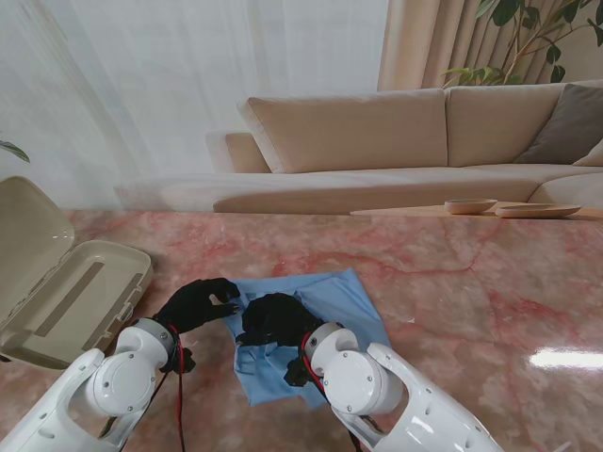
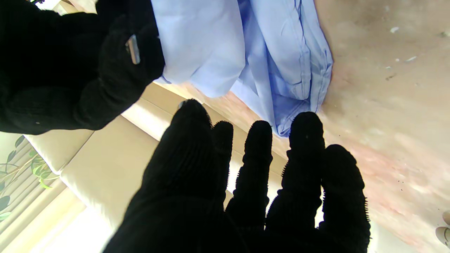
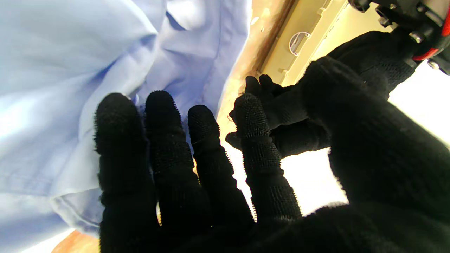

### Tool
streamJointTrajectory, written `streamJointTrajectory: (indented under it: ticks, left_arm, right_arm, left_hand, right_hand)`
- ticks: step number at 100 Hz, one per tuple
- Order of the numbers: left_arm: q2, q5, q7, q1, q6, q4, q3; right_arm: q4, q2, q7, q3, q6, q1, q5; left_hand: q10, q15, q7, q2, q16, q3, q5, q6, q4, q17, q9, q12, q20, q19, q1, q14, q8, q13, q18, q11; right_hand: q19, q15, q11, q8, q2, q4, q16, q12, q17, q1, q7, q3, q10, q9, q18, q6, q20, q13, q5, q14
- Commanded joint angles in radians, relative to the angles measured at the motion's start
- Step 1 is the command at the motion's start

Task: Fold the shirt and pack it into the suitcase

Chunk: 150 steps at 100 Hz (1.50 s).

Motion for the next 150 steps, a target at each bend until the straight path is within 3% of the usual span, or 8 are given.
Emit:
streamJointTrajectory:
  ticks: [1, 6, 10, 38, 78, 101, 122, 150]
  left_arm:
    - [0.003, 0.007, 0.002, 0.006, 0.002, -0.012, -0.002]
    - [0.003, 0.011, 0.002, 0.007, 0.001, -0.017, -0.004]
    - [0.003, 0.015, 0.004, 0.008, -0.001, -0.02, -0.005]
    - [0.003, 0.016, 0.0, -0.01, -0.005, -0.025, 0.006]
    - [0.004, 0.015, -0.003, -0.074, -0.048, -0.019, 0.05]
    - [0.002, 0.004, -0.002, -0.137, -0.083, 0.017, 0.105]
    - [0.013, 0.025, -0.045, -0.19, -0.116, 0.054, 0.155]
    - [0.023, 0.029, -0.086, -0.217, -0.147, 0.078, 0.191]
  right_arm:
    - [-0.018, 0.001, 0.006, 0.009, -0.007, -0.015, -0.003]
    - [-0.029, 0.001, -0.002, 0.018, -0.012, -0.025, -0.005]
    - [-0.037, 0.001, -0.011, 0.026, -0.018, -0.034, -0.008]
    - [-0.113, 0.007, -0.051, 0.103, -0.048, -0.101, -0.045]
    - [-0.216, 0.046, -0.037, 0.312, -0.077, -0.233, -0.231]
    - [-0.212, 0.047, -0.048, 0.406, -0.057, -0.285, -0.256]
    - [-0.184, 0.042, -0.067, 0.45, -0.046, -0.309, -0.25]
    - [-0.16, 0.041, -0.078, 0.475, -0.045, -0.32, -0.251]
  left_hand:
    - [0.005, -0.028, -0.01, 0.037, -0.011, -0.04, 0.021, 0.014, 0.02, -0.013, -0.006, -0.009, -0.004, -0.001, 0.016, 0.017, -0.001, -0.021, 0.013, -0.015]
    - [0.004, -0.03, -0.011, 0.038, -0.013, -0.04, 0.02, 0.012, 0.02, -0.013, -0.008, -0.009, -0.004, -0.002, 0.016, 0.016, -0.001, -0.021, 0.013, -0.016]
    - [0.004, -0.032, -0.011, 0.037, -0.015, -0.04, 0.021, 0.011, 0.02, -0.013, -0.007, -0.009, -0.005, -0.003, 0.015, 0.016, -0.001, -0.019, 0.014, -0.017]
    - [0.005, -0.044, -0.022, 0.043, -0.024, -0.041, 0.016, 0.01, 0.02, -0.014, -0.013, -0.013, -0.006, -0.007, 0.009, 0.017, -0.003, -0.026, 0.016, -0.025]
    - [0.031, -0.169, -0.116, 0.104, -0.15, -0.047, -0.036, -0.009, 0.029, -0.029, -0.054, -0.137, -0.016, -0.036, -0.053, 0.025, -0.026, -0.066, 0.028, -0.157]
    - [0.035, -0.239, -0.223, 0.106, -0.227, -0.062, -0.071, -0.114, 0.029, -0.06, -0.119, -0.213, -0.017, -0.074, -0.144, 0.05, -0.095, -0.107, 0.045, -0.239]
    - [0.029, -0.26, -0.281, 0.045, -0.248, -0.056, -0.129, -0.145, 0.031, -0.073, -0.177, -0.232, -0.017, -0.097, -0.157, 0.042, -0.124, -0.125, 0.05, -0.269]
    - [0.026, -0.273, -0.284, 0.021, -0.261, -0.056, -0.136, -0.158, 0.03, -0.084, -0.191, -0.247, -0.014, -0.113, -0.186, 0.043, -0.125, -0.129, 0.061, -0.284]
  right_hand:
    - [-0.003, -0.018, -0.015, 0.017, 0.009, 0.033, -0.024, -0.016, -0.095, -0.018, -0.008, -0.02, -0.003, 0.009, 0.041, -0.008, 0.028, -0.031, 0.03, 0.005]
    - [0.043, -0.023, -0.018, 0.01, 0.004, 0.025, -0.028, -0.017, -0.123, -0.009, -0.005, -0.022, -0.002, 0.012, 0.03, -0.009, 0.03, -0.035, 0.03, 0.0]
    - [0.084, -0.025, -0.018, -0.01, 0.002, 0.02, -0.032, -0.017, -0.14, -0.005, 0.009, -0.017, -0.002, 0.013, 0.026, -0.007, -0.029, -0.037, 0.026, -0.006]
    - [0.111, -0.032, -0.02, -0.028, 0.002, 0.003, -0.039, -0.02, -0.164, 0.022, 0.025, -0.025, -0.01, 0.022, 0.014, -0.012, -0.049, -0.034, 0.024, -0.027]
    - [0.114, -0.03, -0.03, -0.053, 0.009, 0.001, -0.037, -0.023, -0.172, 0.027, 0.043, -0.04, -0.02, 0.035, 0.011, -0.025, -0.069, -0.026, 0.019, -0.03]
    - [0.112, -0.028, -0.036, -0.064, 0.01, 0.003, -0.032, -0.021, -0.178, 0.034, 0.05, -0.047, -0.018, 0.038, 0.014, -0.023, -0.077, -0.027, 0.018, -0.026]
    - [0.111, -0.023, -0.039, -0.07, 0.012, 0.004, -0.026, -0.018, -0.184, 0.039, 0.055, -0.051, -0.016, 0.039, 0.018, -0.02, -0.08, -0.028, 0.017, -0.024]
    - [0.111, -0.017, -0.038, -0.075, 0.008, 0.002, -0.02, -0.015, -0.186, 0.045, 0.063, -0.053, -0.016, 0.042, 0.018, -0.022, -0.081, -0.027, 0.016, -0.024]
